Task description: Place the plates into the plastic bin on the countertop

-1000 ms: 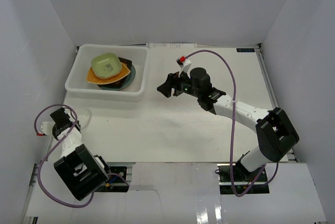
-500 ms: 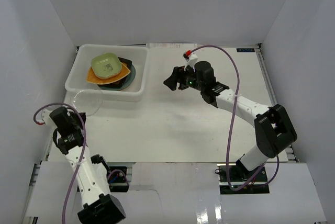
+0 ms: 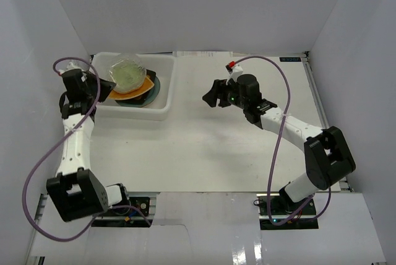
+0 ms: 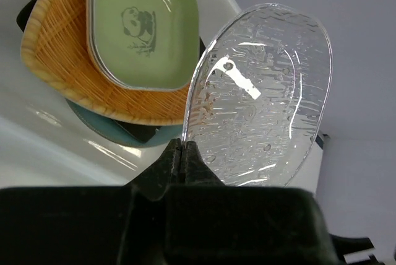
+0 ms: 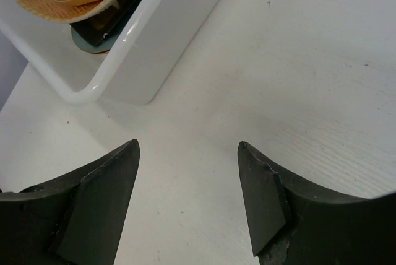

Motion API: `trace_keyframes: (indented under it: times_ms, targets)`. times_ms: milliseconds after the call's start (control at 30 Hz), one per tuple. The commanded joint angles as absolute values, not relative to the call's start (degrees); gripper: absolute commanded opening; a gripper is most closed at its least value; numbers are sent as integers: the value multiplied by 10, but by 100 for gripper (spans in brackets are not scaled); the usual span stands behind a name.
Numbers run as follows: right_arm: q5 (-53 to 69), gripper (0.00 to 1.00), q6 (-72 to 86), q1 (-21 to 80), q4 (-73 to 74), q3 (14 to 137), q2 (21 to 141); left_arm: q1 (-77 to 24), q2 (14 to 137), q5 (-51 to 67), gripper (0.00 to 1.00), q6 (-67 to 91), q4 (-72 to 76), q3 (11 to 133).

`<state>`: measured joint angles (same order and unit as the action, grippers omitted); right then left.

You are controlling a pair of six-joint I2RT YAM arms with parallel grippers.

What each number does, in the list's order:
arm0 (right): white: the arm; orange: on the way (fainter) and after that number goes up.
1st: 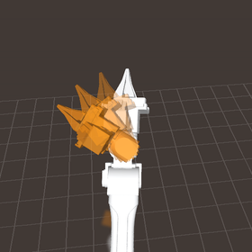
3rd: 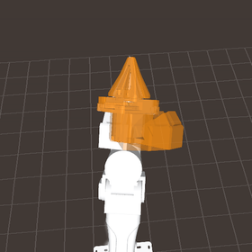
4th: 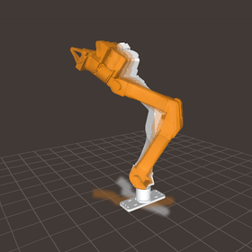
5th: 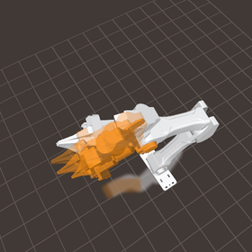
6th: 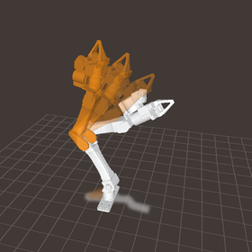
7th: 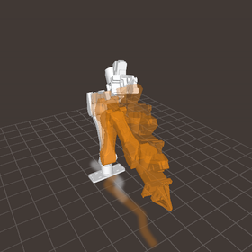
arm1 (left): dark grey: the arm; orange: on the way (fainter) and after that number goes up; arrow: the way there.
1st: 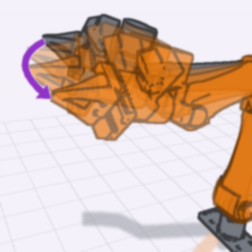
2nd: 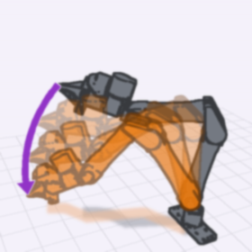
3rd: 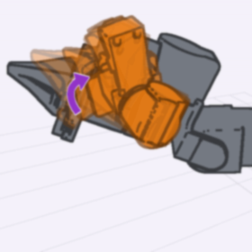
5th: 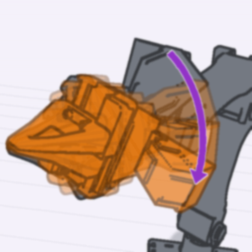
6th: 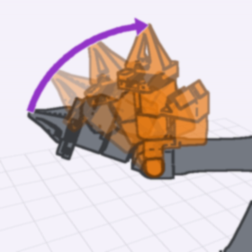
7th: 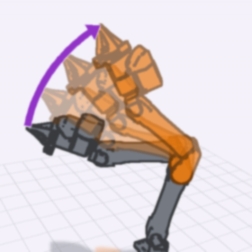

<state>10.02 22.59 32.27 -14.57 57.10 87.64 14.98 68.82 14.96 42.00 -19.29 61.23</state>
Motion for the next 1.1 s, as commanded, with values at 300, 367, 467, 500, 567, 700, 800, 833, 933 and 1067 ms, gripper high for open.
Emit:
trace_keyframes:
  times_ms: [300, 367, 467, 500, 567, 700, 800, 833, 933, 1067]
  targets:
    - [92, 70, 217, 316, -163, 548, 854, 132, 950, 102, 0, 348, -188, 807]
    - [93, 70, 218, 316, -164, 551, 858, 128, 983, 99, 0, 340, -207, 824]
    - [94, 70, 218, 316, -164, 555, 861, 126, 1002, 105, 0, 331, -222, 839]
    - [93, 71, 218, 316, -164, 556, 860, 124, 1000, 99, 12, 331, -221, 837]
    - [94, 71, 220, 316, -164, 559, 862, 125, 993, 88, 28, 328, -222, 831]
    - [97, 71, 224, 316, -163, 560, 859, 125, 957, 69, 98, 329, -222, 832]
    - [85, 72, 225, 316, -149, 559, 839, 118, 923, 60, 98, 335, -218, 830]
    - [80, 72, 225, 316, -147, 558, 823, 106, 896, 54, 98, 335, -212, 827]
    - [67, 73, 221, 316, -132, 556, 786, 70, 839, 54, 98, 332, -196, 812]
    - [54, 80, 214, 316, -107, 555, 737, 4, 771, 91, 98, 330, -172, 774]
